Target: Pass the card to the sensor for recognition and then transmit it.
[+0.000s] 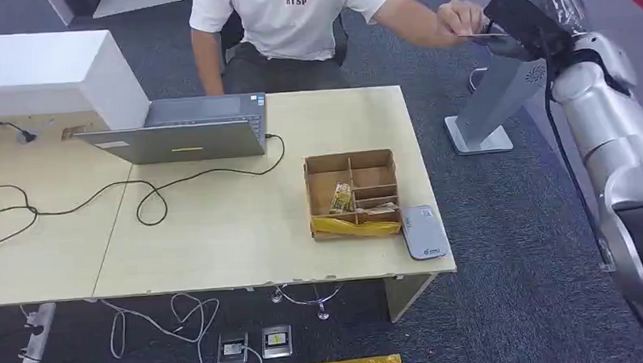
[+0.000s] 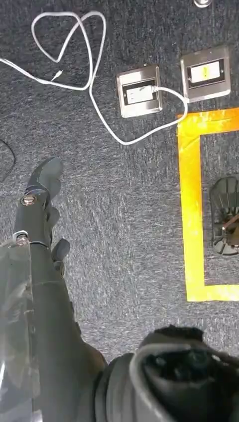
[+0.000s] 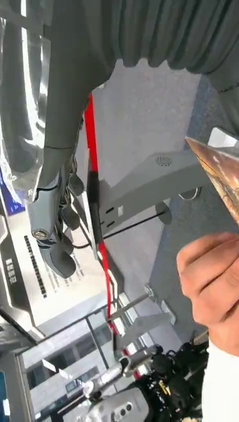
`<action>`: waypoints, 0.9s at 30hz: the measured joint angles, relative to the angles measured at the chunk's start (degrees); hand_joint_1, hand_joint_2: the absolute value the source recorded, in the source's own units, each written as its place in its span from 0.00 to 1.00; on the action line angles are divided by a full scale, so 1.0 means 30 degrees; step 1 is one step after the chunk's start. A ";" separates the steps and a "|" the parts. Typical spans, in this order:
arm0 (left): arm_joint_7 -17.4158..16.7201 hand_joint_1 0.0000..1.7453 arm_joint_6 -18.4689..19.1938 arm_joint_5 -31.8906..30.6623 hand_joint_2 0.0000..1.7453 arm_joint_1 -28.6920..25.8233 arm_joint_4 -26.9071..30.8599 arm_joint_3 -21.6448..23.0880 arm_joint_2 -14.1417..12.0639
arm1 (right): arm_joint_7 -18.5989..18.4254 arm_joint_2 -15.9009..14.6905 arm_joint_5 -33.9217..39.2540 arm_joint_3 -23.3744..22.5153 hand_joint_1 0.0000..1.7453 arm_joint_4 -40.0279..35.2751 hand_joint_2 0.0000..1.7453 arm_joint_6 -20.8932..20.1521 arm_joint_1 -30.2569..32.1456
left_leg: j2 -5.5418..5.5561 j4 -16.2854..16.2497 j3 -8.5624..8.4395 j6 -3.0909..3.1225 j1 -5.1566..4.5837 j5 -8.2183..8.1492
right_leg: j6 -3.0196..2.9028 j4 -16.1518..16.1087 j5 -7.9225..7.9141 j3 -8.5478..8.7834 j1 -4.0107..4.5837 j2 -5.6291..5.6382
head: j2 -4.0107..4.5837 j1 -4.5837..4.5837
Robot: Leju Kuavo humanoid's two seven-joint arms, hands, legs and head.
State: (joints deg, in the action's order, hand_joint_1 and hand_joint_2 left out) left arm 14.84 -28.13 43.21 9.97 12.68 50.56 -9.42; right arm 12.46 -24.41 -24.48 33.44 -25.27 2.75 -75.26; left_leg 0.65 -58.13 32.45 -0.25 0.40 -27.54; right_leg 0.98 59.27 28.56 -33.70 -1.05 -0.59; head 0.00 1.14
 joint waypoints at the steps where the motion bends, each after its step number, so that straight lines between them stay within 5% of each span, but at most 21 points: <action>1: 0.0000 0.00 0.0000 0.0007 0.00 -0.0002 0.0000 0.0000 0.0000 | -0.0021 0.0072 0.0000 0.0072 0.00 0.0000 1.00 0.0000 0.0004 | -0.0001 0.0000 0.0000 0.0000 0.0000 0.0000 | 0.0000 -0.0001 0.0000 0.0000 0.0000 0.0002 | 0.0000 0.0007; 5: 0.0000 0.00 0.0015 0.0102 0.00 -0.0006 0.0000 0.0000 0.0000 | -0.0131 0.0299 0.0029 0.0269 0.00 0.0000 1.00 -0.0073 0.0050 | -0.0003 0.0000 -0.0001 0.0000 -0.0001 -0.0001 | 0.0000 -0.0001 0.0000 -0.0001 -0.0001 0.0006 | 0.0000 0.0000; 6: -0.0007 0.00 0.0015 0.0160 0.00 -0.0006 0.0000 0.0000 0.0000 | -0.0153 0.0364 0.0044 0.0284 0.90 0.0000 1.00 -0.0117 0.0058 | -0.0003 0.0000 -0.0001 0.0000 -0.0001 -0.0001 | 0.0000 -0.0002 0.0000 -0.0001 -0.0001 0.0005 | 0.0000 0.0000; 7: -0.0007 0.00 0.0015 0.0182 0.00 -0.0008 0.0000 0.0000 0.0007 | -0.0160 0.0422 0.0073 0.0291 1.00 0.0000 1.00 -0.0131 0.0071 | -0.0003 0.0000 0.0001 0.0000 -0.0001 -0.0001 | 0.0000 -0.0002 0.0000 -0.0001 -0.0001 0.0004 | 0.0000 0.0007; 27: 0.0000 0.00 0.0029 0.0423 0.00 -0.0035 0.0000 -0.0015 0.0029 | -0.0204 0.1158 0.0197 0.1100 1.00 0.0007 1.00 -0.0962 0.0078 | -0.0003 -0.0001 -0.0001 -0.0001 -0.0001 0.0000 | 0.0000 -0.0002 0.0000 -0.0002 0.0000 0.0004 | 0.0000 0.0000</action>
State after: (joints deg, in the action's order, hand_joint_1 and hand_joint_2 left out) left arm 14.84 -28.04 44.48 9.86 12.68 50.51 -9.33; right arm 11.85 -20.94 -23.89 36.74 -25.24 -0.13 -75.03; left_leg 0.64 -58.13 32.44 -0.26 0.40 -27.54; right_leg 0.98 59.26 28.56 -33.71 -1.05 -0.58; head 0.00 1.14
